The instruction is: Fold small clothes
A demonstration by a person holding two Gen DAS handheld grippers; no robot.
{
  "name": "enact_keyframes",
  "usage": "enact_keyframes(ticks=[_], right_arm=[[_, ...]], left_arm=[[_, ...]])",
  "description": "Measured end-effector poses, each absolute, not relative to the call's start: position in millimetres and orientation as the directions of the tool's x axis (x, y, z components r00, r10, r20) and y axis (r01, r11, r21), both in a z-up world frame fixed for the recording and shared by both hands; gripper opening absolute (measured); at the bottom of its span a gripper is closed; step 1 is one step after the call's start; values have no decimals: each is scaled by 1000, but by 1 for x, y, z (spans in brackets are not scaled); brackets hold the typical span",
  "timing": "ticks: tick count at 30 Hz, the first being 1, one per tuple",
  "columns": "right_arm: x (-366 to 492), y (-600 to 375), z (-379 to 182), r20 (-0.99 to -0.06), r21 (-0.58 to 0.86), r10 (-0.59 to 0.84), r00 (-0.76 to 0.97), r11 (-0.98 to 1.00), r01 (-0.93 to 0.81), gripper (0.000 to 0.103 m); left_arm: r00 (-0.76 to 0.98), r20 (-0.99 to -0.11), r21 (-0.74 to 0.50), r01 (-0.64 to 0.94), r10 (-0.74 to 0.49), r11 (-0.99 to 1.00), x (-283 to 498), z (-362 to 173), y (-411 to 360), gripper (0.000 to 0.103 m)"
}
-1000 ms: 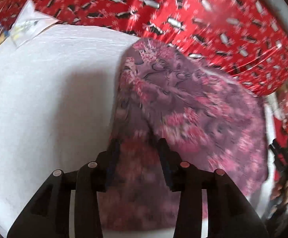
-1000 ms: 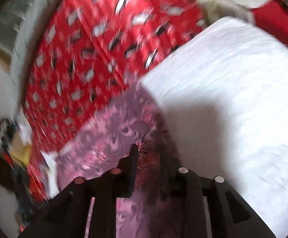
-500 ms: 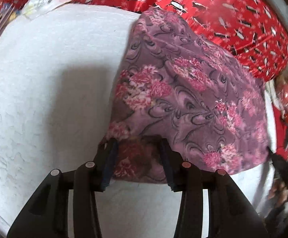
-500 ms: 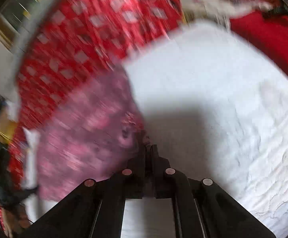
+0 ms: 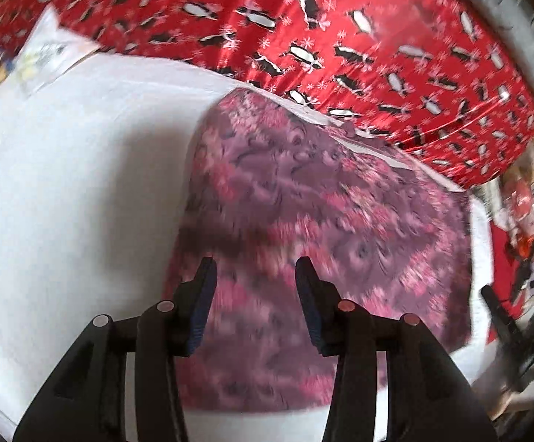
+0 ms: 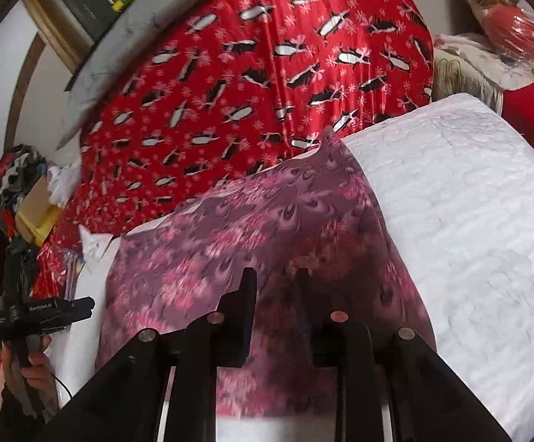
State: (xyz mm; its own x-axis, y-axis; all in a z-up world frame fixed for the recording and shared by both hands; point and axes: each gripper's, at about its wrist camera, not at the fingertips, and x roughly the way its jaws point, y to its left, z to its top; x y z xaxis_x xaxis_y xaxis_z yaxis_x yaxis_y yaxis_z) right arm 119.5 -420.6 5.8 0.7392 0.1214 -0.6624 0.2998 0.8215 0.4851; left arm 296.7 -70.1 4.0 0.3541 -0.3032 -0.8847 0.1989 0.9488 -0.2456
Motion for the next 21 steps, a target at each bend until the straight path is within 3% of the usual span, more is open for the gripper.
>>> enact_keyframes(ticks=[8,10,11,12,13,17,20,21], right_arm=[[200,-493,-17,-734,452,26,678,764,460,62],[229,-501,-28,-792,379,1,611,786,489,62],[237,-501,-30,-794,366,-1,607,798,479,56],[244,-499,-30,-786,370,17,618,813,449,20],[250,-497,-29,-768,389,48,639,828,405,4],[245,-514,-23,-706,422,-38,707,779,464,4],[240,-537,-57,-786,453,9,618,690,565,4],[234,-534,-52,-769,448,-8,640,707,547,5]], left_arm=[[344,-896,-197,255,-280,947,361,-21,-87,43],[356,-889,-205,256,-289,945,378,-22,-86,43],[374,-886,-190,250,-275,950,386,-22,-87,43],[391,-884,-171,240,-257,955,394,-23,-89,43],[415,-881,-141,228,-227,963,404,-27,-90,43],[478,-873,-38,120,-91,992,431,-44,-87,49],[418,-893,-160,54,-168,986,444,-39,-63,49],[408,-890,-204,41,-203,978,445,-34,-55,49]])
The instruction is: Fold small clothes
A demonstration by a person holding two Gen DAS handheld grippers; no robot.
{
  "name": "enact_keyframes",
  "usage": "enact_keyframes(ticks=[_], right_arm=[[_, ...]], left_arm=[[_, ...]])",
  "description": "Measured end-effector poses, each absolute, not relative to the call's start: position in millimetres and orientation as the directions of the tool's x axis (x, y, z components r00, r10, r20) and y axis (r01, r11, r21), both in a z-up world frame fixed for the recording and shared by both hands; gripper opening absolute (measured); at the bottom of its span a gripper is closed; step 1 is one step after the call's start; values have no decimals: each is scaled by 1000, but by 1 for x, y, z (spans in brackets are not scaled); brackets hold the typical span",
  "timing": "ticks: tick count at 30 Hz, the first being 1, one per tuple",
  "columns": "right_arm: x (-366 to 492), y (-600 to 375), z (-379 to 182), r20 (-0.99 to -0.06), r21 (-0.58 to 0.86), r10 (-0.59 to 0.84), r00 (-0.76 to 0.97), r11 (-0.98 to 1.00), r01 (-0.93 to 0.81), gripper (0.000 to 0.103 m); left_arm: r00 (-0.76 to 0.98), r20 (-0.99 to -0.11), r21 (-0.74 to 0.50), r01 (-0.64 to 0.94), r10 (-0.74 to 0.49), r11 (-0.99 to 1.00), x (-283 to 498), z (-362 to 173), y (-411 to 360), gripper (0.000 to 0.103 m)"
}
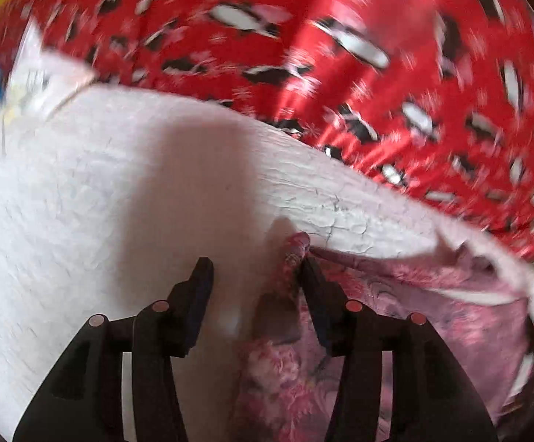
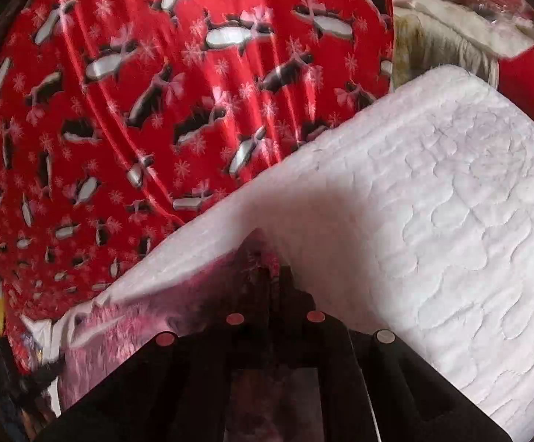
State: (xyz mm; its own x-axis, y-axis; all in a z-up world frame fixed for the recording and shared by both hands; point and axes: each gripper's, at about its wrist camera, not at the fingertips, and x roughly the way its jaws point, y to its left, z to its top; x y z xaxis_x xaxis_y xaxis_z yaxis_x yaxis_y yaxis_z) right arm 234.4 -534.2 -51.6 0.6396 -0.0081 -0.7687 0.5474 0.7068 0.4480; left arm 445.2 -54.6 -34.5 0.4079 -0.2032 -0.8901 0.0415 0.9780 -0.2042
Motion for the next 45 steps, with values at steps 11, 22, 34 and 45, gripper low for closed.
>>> enact_keyframes(ticks=[11,22,34,45], right_arm=[[207,-420,-48,-692,448,119,712,844,295,21],[165,-356,-32,-726,345,177,665,930,130,42],[131,-379,-49,-592,502,318,740,864,31,53],[151,-377,-38,-555,563,279,784,819,107,49]], left_arm=[[417,-891,-138,126,-179,982,358,-44,-47,50],[238,-872,-442,-5,-428,897,335,-52,-1,52],[137,-799,-572,122,-585,811,321,-54,-52,46],[178,-754,-639,26,-632,769,297,1,-47,14]])
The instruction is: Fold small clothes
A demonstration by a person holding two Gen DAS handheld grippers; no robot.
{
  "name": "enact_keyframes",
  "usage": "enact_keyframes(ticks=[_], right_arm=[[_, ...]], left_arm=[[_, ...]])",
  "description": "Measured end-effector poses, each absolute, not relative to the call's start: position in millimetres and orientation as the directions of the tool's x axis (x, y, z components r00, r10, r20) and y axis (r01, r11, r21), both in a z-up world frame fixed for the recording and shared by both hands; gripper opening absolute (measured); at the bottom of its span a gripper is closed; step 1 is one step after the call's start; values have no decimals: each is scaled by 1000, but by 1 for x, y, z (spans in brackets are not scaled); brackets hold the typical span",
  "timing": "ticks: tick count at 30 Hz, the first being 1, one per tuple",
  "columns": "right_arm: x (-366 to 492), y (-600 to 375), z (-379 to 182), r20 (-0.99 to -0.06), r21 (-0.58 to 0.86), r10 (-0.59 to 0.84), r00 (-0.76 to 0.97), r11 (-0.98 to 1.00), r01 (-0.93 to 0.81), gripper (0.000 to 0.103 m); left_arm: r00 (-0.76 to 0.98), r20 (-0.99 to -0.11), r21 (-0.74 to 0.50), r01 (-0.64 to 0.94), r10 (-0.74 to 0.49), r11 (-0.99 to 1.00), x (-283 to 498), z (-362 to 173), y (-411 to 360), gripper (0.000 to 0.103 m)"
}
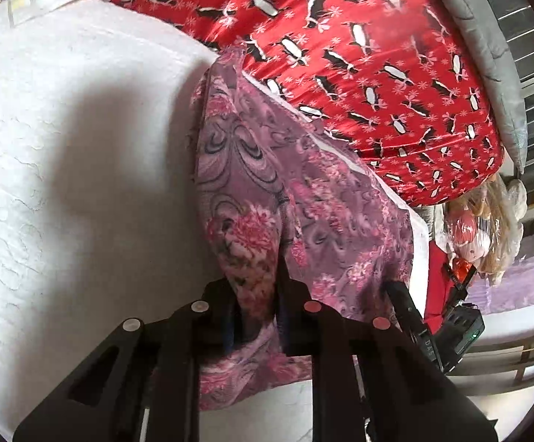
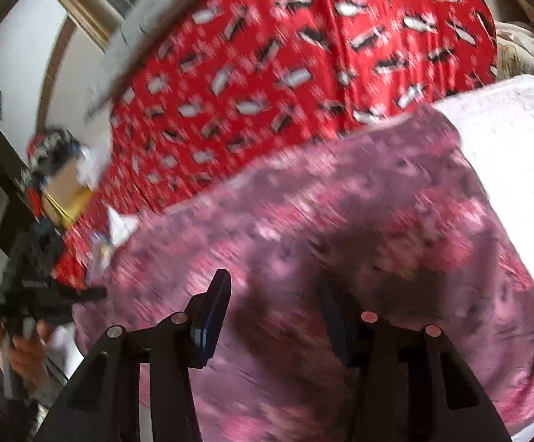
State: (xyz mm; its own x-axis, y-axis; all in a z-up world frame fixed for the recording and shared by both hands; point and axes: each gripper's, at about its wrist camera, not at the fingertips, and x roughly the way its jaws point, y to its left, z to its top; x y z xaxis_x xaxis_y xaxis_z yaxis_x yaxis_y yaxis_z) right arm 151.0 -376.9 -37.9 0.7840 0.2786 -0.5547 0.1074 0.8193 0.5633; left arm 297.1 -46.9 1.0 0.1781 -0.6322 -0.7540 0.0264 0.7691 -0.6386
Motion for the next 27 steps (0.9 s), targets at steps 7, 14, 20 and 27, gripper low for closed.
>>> enact_keyframes(ticks=[7,14,20,27], right_arm=[[184,-331,-49,-687,354,183,704,929,104,42],[154,-361,-33,-674,421,241,698,902,96,47],[116,-400,-23,-623,465,253,740,881,90,47],[88,-436,-60,-525,603,349,776,796,50,48]], left_arm=[[189,-751,-649,-30,-633,761,294,5,-44,13],[193,-707,-687,44,-681,726,281,40,-72,11],[174,-677,-710,101,-715,697,272,71,-112,10],[150,-669,-711,156,-727,686,267,92,-166,10]])
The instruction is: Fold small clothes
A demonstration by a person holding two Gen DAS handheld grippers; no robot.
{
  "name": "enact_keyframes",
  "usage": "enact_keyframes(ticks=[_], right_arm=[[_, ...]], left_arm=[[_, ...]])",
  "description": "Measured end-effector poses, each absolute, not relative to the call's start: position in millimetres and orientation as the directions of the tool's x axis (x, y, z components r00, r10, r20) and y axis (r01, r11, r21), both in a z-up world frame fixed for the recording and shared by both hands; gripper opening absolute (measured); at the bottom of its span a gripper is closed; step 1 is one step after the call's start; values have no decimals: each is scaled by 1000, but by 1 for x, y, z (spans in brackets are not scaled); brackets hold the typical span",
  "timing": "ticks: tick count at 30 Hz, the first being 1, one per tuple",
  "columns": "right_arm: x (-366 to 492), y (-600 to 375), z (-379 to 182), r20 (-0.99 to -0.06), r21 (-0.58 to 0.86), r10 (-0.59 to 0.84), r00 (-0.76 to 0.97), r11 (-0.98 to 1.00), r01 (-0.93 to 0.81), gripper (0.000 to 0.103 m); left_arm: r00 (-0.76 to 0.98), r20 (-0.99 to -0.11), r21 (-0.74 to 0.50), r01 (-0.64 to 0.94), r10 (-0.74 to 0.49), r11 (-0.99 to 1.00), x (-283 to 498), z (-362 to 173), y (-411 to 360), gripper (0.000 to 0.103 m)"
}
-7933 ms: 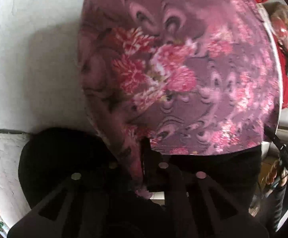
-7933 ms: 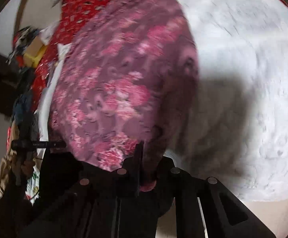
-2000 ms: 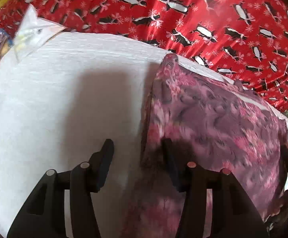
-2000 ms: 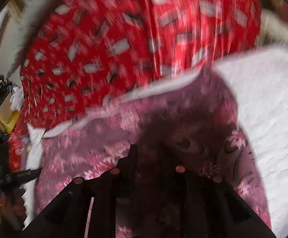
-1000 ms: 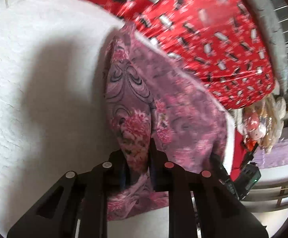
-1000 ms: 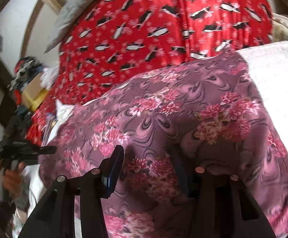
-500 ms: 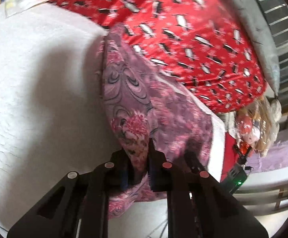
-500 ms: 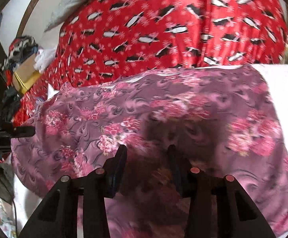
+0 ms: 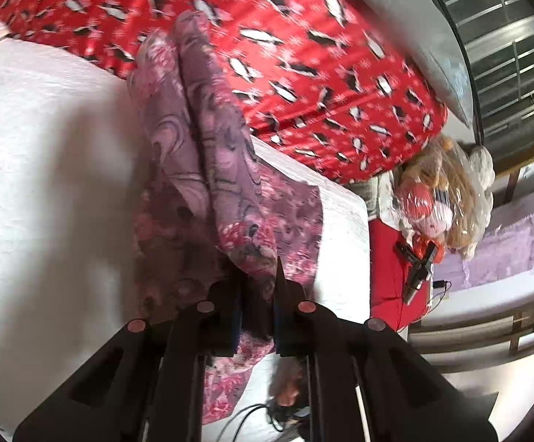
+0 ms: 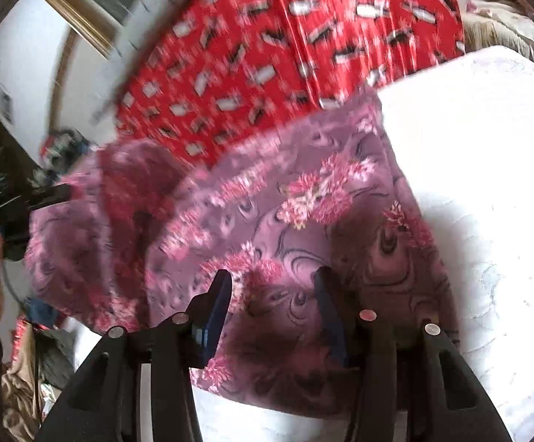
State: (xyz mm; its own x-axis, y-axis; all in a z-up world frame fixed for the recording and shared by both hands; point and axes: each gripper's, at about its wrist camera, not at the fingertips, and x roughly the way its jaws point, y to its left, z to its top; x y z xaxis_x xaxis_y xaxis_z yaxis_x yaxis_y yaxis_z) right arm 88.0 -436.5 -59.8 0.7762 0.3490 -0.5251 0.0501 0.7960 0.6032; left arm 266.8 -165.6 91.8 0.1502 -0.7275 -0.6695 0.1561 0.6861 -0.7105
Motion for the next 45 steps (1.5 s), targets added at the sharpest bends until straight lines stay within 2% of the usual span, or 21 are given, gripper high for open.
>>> enact_keyframes(ticks=[5,11,16,18,21,24,26,28,29,31,34,35,39,40,41,42,43,45], right_arm=[[85,-431,-58,-528,573,324,785,818,48,49],[83,-435,-61,-501,603,345,794,797,34,49],[83,-436,-61,-498,603,345,796,797,31,49],[83,-435,-61,-498,601,344,796,799,31,49],[82,-435,-61,-498,601,344,796,798,31,49],[82,-437,-61,-493,610,350,796,792,29,49],[82,-438,-60,-494,621,358,792,783,34,49],[84,-441,-57,-516,636,369,773,769,58,48],[84,-445,-54,-523,661,379,763,746,83,49],[83,-459,-42,-481,720,367,796,683,120,51],[96,-470,-28,-421,770,351,836,625,125,57],[108,-468,-28,-435,772,369,821,623,128,66],[167,-442,-35,-602,663,380,703,728,174,66],[177,-433,-37,-630,639,383,675,750,170,55],[184,-423,-35,-640,608,381,667,782,137,22],[187,-413,-28,-647,567,379,661,819,86,10],[186,-404,-16,-657,498,344,670,866,44,10],[173,-405,4,-602,466,325,729,885,-9,8]], left_arm=[[101,-696,-691,177,-711,701,267,86,-205,10],[17,-740,-656,201,-672,728,262,61,-256,10],[-85,-778,-627,170,-623,760,261,28,-279,11],[-120,-768,-641,135,-629,756,260,18,-277,12],[-131,-749,-662,146,-649,735,254,25,-266,17],[-115,-738,-674,170,-665,719,250,45,-245,18],[-79,-737,-673,187,-672,716,254,57,-227,29],[10,-780,-611,200,-626,766,258,64,-207,38],[58,-834,-524,226,-548,821,260,64,-198,38],[116,-886,-414,234,-448,880,264,57,-185,38],[104,-907,-384,194,-408,903,266,33,-174,38],[86,-902,-403,181,-422,897,264,25,-173,38],[78,-892,-428,163,-444,889,263,15,-167,38],[73,-891,-433,166,-449,886,264,17,-166,38],[75,-889,-434,168,-451,885,265,19,-165,38],[93,-889,-430,171,-449,886,266,23,-162,38],[122,-883,-431,175,-454,885,268,30,-159,38],[152,-874,-434,181,-462,882,270,35,-161,38]])
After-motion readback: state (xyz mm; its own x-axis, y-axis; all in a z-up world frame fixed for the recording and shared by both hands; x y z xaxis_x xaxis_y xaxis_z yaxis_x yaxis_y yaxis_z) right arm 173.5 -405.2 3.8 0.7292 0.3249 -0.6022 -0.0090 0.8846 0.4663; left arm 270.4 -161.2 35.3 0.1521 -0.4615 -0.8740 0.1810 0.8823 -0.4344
